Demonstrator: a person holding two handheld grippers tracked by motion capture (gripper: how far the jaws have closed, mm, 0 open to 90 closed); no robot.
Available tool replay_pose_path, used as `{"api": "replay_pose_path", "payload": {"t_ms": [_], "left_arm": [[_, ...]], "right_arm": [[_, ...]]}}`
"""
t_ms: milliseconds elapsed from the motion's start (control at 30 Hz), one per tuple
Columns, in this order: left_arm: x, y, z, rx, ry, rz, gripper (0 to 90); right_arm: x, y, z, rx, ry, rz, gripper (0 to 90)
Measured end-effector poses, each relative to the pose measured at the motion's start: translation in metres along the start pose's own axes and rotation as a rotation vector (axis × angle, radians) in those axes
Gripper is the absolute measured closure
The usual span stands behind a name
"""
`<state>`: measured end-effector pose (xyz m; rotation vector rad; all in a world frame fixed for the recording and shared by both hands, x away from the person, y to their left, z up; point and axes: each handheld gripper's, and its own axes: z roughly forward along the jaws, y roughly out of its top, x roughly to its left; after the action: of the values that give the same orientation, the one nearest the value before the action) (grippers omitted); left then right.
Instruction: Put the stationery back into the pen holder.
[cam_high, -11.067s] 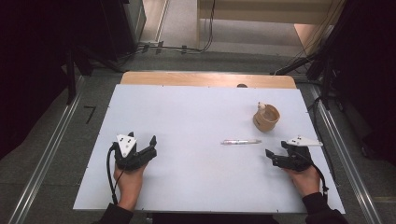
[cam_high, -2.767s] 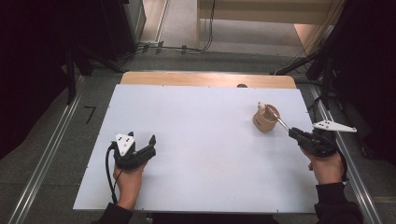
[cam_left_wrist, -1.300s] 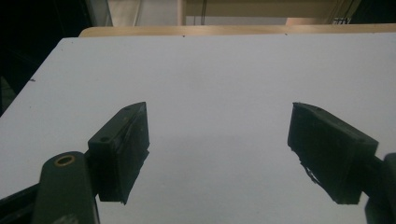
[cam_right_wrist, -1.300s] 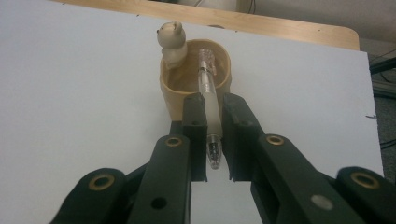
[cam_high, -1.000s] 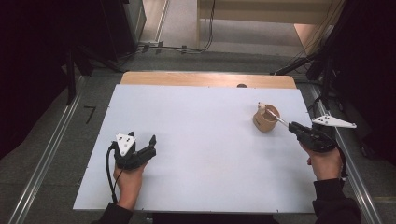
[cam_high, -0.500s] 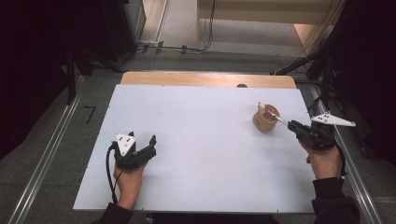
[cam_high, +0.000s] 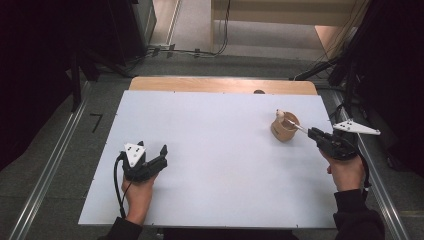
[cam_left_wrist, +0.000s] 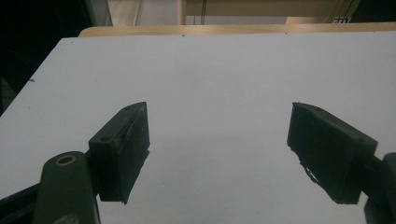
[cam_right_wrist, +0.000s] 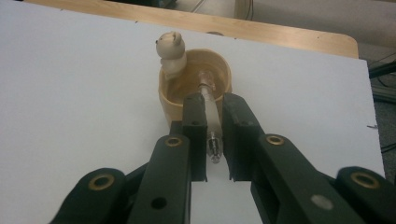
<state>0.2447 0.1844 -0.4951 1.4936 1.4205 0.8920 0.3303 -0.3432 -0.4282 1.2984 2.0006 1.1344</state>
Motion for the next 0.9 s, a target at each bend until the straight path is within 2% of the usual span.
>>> {"api": "replay_pose_path", "payload": {"t_ms": [900], "left_arm": [[-0.0003,-0.0003,0.0004,0.004,0.004,0.002,21.6]], "right_arm": [[0.0005,0.0053,0.0076,-0.021,-0.003,0.006,77.8]]}}
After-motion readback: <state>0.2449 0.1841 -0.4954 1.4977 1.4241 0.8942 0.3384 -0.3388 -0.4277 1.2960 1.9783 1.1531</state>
